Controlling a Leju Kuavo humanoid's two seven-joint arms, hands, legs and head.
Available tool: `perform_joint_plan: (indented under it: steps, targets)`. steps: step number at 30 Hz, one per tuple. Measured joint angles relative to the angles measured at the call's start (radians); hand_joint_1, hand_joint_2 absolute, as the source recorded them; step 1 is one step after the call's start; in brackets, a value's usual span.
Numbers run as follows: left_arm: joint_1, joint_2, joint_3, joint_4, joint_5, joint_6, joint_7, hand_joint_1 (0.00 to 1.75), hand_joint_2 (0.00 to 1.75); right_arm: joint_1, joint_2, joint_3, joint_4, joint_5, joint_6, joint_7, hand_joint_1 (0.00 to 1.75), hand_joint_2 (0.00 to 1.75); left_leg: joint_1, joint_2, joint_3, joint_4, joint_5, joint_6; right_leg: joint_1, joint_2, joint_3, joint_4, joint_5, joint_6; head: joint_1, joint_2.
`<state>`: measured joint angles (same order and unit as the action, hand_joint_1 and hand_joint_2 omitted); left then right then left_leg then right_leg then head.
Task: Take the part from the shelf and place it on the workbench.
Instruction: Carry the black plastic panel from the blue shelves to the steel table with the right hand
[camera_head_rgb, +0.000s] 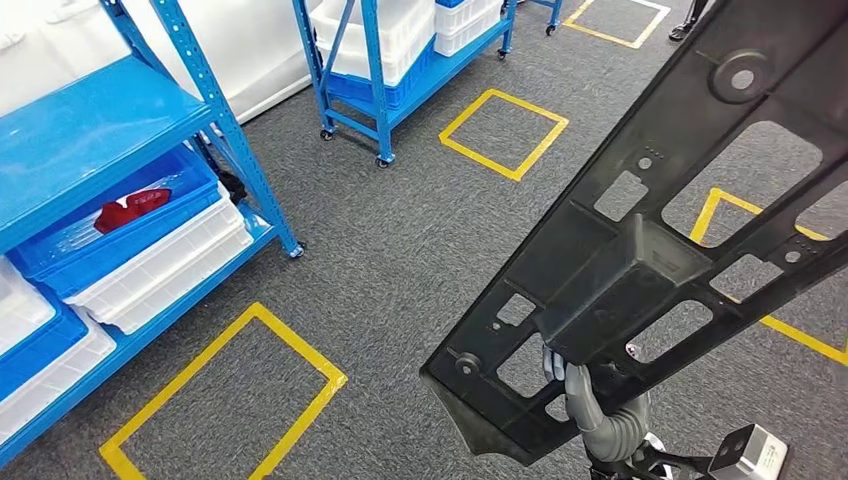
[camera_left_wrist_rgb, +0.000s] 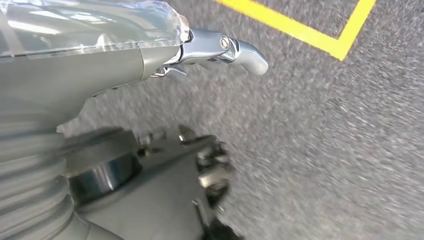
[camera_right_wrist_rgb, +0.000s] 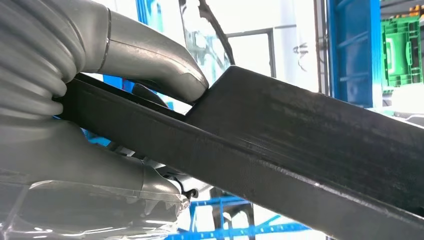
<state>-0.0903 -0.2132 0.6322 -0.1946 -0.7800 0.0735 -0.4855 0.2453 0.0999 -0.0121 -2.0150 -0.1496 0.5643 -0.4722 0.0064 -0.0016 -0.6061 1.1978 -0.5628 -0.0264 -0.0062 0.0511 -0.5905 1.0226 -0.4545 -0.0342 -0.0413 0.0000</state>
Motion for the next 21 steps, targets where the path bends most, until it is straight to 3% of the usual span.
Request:
perform_joint_plan:
  steps: [2,4,6,8,10,12,13,14,16,18,19,21]
  targets:
    - [0.001,0.0,0.015,0.0,0.04,-0.039,0.009,0.0,1.75,-0.003,0.0,0.0,0.0,-0.001,-0.005,0.0,1.71,1.75,-0.001,-0.036,0.061,-0.141,0.062,0.014,0.001,0.019,0.001,0.001,0.001,0.003,0.0,0.0]
    - [0.002,0.001,0.036,0.0,0.072,-0.091,0.033,0.0,1.75,-0.007,0.0,-0.001,0.0,-0.005,-0.007,0.002,1.71,1.75,-0.005,-0.058,0.084,-0.199,0.074,0.021,-0.002,0.035,-0.005,0.001,0.005,0.013,0.0,0.0]
    - [0.003,0.002,0.054,0.0,0.091,-0.135,0.056,0.0,1.75,-0.009,0.0,-0.003,0.0,-0.011,-0.006,0.004,1.71,1.75,-0.004,-0.048,0.088,-0.21,0.079,0.027,-0.004,0.046,-0.01,-0.001,0.01,0.027,0.0,0.0]
    - [0.006,0.002,0.066,0.0,0.094,-0.156,0.071,0.0,1.75,-0.009,0.0,-0.007,-0.001,-0.017,-0.001,0.005,1.71,1.75,-0.001,-0.03,0.094,-0.226,0.09,0.038,-0.002,0.017,-0.022,0.022,-0.008,0.036,0.0,0.0]
    - [0.01,0.002,0.073,0.0,0.092,-0.162,0.086,0.0,1.75,-0.011,0.0,-0.012,-0.002,-0.019,0.007,0.004,1.71,1.75,-0.001,-0.007,0.096,-0.235,0.095,0.046,-0.001,-0.027,-0.07,0.123,-0.068,0.043,0.0,0.0]
    - [0.015,0.003,0.079,0.0,0.086,-0.162,0.103,0.0,1.75,-0.011,-0.001,-0.017,-0.001,-0.021,0.01,0.004,1.71,1.75,-0.004,0.015,0.093,-0.234,0.095,0.048,-0.007,-0.04,-0.129,0.248,-0.122,0.05,0.0,0.0]
    - [0.016,0.004,0.081,0.0,0.081,-0.161,0.112,0.0,1.75,-0.01,-0.001,-0.019,-0.001,-0.023,0.011,0.004,1.71,1.75,-0.004,0.025,0.093,-0.233,0.093,0.047,-0.01,-0.042,-0.139,0.274,-0.124,0.053,0.0,0.0]
    - [0.016,0.005,0.082,0.0,0.074,-0.158,0.121,0.0,1.75,-0.01,-0.001,-0.022,-0.001,-0.025,0.012,0.003,1.71,1.75,-0.004,0.035,0.093,-0.231,0.092,0.046,-0.013,-0.045,-0.129,0.259,-0.108,0.056,0.0,0.0]
    - [0.015,0.005,0.083,0.0,0.063,-0.152,0.139,0.0,1.75,-0.011,-0.002,-0.026,0.0,-0.029,0.016,0.001,1.71,1.75,-0.004,0.051,0.095,-0.225,0.085,0.039,-0.016,-0.064,-0.056,0.129,-0.049,0.057,0.0,0.0]
    - [0.015,0.006,0.083,0.0,0.056,-0.143,0.157,0.0,1.75,-0.011,-0.003,-0.028,0.0,-0.031,0.023,-0.003,1.71,1.75,-0.007,0.062,0.095,-0.216,0.076,0.028,-0.013,-0.088,0.002,0.022,-0.018,0.049,0.0,0.0]
    - [0.015,0.006,0.083,0.0,0.051,-0.138,0.169,0.0,1.75,-0.011,-0.003,-0.029,-0.001,-0.032,0.026,-0.006,1.71,1.75,-0.009,0.066,0.095,-0.212,0.073,0.023,-0.01,-0.094,0.011,0.004,-0.019,0.043,0.0,0.0]
    - [0.015,0.007,0.083,0.0,0.039,-0.128,0.194,0.0,1.75,-0.01,-0.003,-0.03,-0.002,-0.033,0.031,-0.011,1.71,1.75,-0.01,0.075,0.097,-0.211,0.07,0.013,-0.007,-0.081,0.007,0.004,-0.018,0.03,0.0,0.0]
